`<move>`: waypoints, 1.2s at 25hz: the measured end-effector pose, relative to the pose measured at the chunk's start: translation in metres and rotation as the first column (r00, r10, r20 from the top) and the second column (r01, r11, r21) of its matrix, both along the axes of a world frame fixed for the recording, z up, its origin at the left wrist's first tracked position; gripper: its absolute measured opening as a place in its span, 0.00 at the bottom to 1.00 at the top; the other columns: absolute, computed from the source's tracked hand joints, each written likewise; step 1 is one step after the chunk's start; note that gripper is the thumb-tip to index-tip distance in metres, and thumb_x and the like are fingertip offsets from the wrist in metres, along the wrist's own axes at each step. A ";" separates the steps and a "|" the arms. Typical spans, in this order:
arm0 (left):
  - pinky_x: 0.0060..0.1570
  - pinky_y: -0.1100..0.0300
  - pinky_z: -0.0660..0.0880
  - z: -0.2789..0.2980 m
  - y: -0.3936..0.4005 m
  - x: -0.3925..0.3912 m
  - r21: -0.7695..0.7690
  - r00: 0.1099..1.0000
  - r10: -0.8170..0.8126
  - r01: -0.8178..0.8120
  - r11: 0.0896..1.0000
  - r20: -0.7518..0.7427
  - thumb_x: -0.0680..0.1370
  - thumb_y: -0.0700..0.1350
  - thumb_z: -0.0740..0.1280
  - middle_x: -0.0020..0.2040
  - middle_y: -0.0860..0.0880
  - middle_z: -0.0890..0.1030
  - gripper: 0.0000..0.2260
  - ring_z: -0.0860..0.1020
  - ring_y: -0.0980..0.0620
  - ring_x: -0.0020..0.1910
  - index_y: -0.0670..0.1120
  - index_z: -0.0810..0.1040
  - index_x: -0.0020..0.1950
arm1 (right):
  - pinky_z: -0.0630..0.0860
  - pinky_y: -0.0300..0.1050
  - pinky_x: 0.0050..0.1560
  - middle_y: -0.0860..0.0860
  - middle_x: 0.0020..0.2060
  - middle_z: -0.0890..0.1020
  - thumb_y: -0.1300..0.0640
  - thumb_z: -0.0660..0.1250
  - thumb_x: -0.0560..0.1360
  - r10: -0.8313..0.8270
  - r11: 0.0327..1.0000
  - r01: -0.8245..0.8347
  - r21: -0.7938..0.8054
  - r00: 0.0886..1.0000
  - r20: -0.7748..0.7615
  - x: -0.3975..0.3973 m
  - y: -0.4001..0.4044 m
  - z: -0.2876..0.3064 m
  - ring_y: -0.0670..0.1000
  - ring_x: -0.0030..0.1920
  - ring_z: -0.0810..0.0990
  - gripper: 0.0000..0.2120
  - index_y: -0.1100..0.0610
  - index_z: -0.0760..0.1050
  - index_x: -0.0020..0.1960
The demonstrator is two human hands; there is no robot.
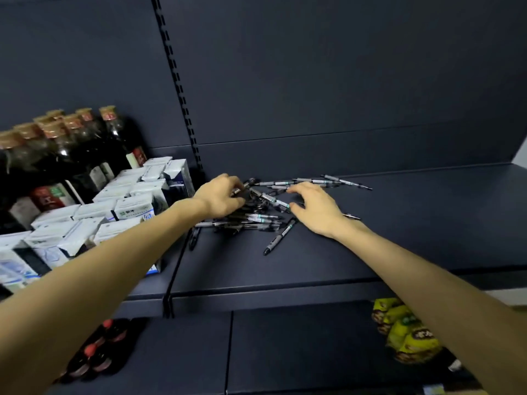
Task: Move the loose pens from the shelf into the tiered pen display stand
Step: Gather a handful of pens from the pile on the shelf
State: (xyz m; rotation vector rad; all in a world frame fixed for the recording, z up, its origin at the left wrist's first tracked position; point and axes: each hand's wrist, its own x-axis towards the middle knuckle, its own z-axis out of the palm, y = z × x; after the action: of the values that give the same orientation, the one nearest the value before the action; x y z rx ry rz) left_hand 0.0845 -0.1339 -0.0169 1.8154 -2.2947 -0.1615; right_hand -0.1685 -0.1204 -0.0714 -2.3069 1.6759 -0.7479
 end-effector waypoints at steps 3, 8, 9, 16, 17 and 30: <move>0.59 0.55 0.74 -0.009 0.027 -0.005 -0.064 0.978 -0.182 0.189 0.980 0.102 0.77 0.54 0.71 0.60 0.48 0.76 0.16 0.78 0.45 0.59 0.49 0.79 0.62 | 0.72 0.51 0.66 0.50 0.70 0.75 0.56 0.65 0.80 0.004 1.000 -0.003 -0.027 0.999 0.051 -0.010 0.001 0.001 0.53 0.68 0.73 0.19 0.53 0.74 0.71; 0.64 0.53 0.73 -0.018 0.043 -0.021 0.001 0.906 -0.301 0.315 0.949 0.298 0.75 0.58 0.71 0.67 0.48 0.74 0.28 0.74 0.45 0.67 0.48 0.74 0.72 | 0.73 0.50 0.65 0.49 0.69 0.76 0.58 0.65 0.80 -0.022 0.999 0.026 -0.021 0.987 0.161 -0.021 0.008 0.002 0.53 0.61 0.78 0.18 0.53 0.75 0.70; 0.65 0.53 0.72 -0.018 0.042 -0.026 0.020 0.898 -0.286 0.297 0.955 0.333 0.76 0.57 0.71 0.69 0.48 0.73 0.29 0.72 0.45 0.69 0.48 0.72 0.74 | 0.73 0.49 0.65 0.49 0.69 0.76 0.58 0.65 0.80 -0.032 0.999 0.035 -0.018 0.983 0.183 -0.022 0.011 0.001 0.52 0.62 0.77 0.18 0.53 0.75 0.70; 0.64 0.52 0.71 -0.013 0.030 -0.052 0.076 0.778 -0.268 0.275 0.959 0.569 0.80 0.53 0.66 0.69 0.44 0.74 0.23 0.71 0.43 0.70 0.43 0.72 0.71 | 0.73 0.47 0.64 0.48 0.69 0.75 0.57 0.65 0.81 -0.072 0.997 0.079 -0.024 0.976 0.206 -0.036 0.034 -0.003 0.51 0.66 0.75 0.18 0.52 0.74 0.71; 0.64 0.52 0.70 -0.015 0.029 -0.055 0.074 0.758 -0.264 0.275 0.959 0.597 0.81 0.52 0.64 0.69 0.43 0.74 0.21 0.71 0.42 0.70 0.42 0.72 0.70 | 0.73 0.48 0.64 0.48 0.68 0.76 0.57 0.65 0.81 -0.091 0.994 0.101 -0.034 0.972 0.216 -0.040 0.038 -0.003 0.51 0.66 0.74 0.18 0.52 0.74 0.70; 0.46 0.51 0.67 -0.014 0.034 -0.107 0.072 0.886 -0.410 0.404 0.912 0.217 0.86 0.49 0.59 0.56 0.36 0.79 0.11 0.78 0.34 0.54 0.44 0.60 0.54 | 0.74 0.52 0.65 0.49 0.66 0.77 0.57 0.65 0.81 -0.268 0.958 0.284 -0.050 0.940 0.210 -0.088 0.052 -0.005 0.53 0.68 0.73 0.18 0.52 0.74 0.70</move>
State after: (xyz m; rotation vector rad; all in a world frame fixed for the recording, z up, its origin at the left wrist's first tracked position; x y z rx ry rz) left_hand -0.0223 -0.0996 -0.0312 1.3958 -2.8276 -0.0457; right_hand -0.2562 -0.0686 -0.0766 -1.9840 1.9259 -1.0823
